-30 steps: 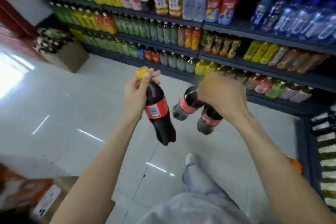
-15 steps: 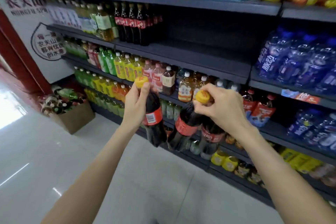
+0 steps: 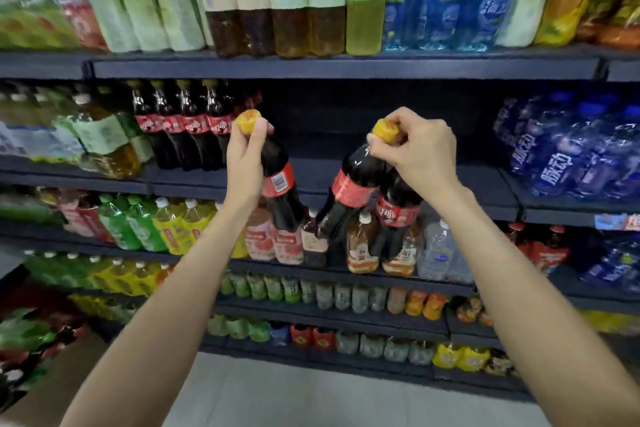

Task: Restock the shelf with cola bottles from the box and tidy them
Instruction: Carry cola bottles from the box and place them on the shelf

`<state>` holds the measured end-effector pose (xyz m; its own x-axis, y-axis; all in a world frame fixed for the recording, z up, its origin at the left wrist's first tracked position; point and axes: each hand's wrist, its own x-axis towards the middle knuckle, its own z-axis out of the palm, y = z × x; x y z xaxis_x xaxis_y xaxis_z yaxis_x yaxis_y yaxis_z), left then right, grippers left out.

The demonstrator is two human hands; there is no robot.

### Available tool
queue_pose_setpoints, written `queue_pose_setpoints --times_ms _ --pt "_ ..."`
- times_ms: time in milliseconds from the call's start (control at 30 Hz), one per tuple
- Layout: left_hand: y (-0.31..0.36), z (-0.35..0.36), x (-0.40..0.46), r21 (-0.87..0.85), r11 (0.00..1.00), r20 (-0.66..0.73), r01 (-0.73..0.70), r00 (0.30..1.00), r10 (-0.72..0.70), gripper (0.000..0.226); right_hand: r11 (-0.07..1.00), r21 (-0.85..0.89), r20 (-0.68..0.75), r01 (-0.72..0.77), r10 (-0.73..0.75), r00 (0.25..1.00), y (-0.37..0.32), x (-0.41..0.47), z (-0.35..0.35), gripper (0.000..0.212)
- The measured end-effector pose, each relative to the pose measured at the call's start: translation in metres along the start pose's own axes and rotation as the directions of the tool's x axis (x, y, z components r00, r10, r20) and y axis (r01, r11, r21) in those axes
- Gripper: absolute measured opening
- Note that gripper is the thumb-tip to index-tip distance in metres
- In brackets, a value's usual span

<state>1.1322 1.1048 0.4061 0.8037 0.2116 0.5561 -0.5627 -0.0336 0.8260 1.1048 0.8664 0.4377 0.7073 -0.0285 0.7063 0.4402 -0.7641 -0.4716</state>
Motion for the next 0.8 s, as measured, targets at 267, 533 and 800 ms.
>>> queue_pose_setpoints --times_ms 267,533,800 --pt "-0.070 0.012 0.089 0.168 0.983 0.141 -0.073 0.989 0.049 0.015 0.976 -0.194 -0.246 0.100 -0.147 0.958 0.008 0.064 0.075 0.032" --pt "-0.131 0.042 0.135 0.240 0.967 0.083 -0.082 0.995 0.063 0.017 0.921 -0.282 -0.374 0.267 -0.362 0.854 0.049 0.102 0.121 0.028" --pt "-0.193 0.017 0.114 0.502 0.856 0.311 -0.119 0.949 -0.050 0.124 0.914 -0.303 -0.396 0.269 -0.378 0.837 0.062 0.112 0.149 0.029"
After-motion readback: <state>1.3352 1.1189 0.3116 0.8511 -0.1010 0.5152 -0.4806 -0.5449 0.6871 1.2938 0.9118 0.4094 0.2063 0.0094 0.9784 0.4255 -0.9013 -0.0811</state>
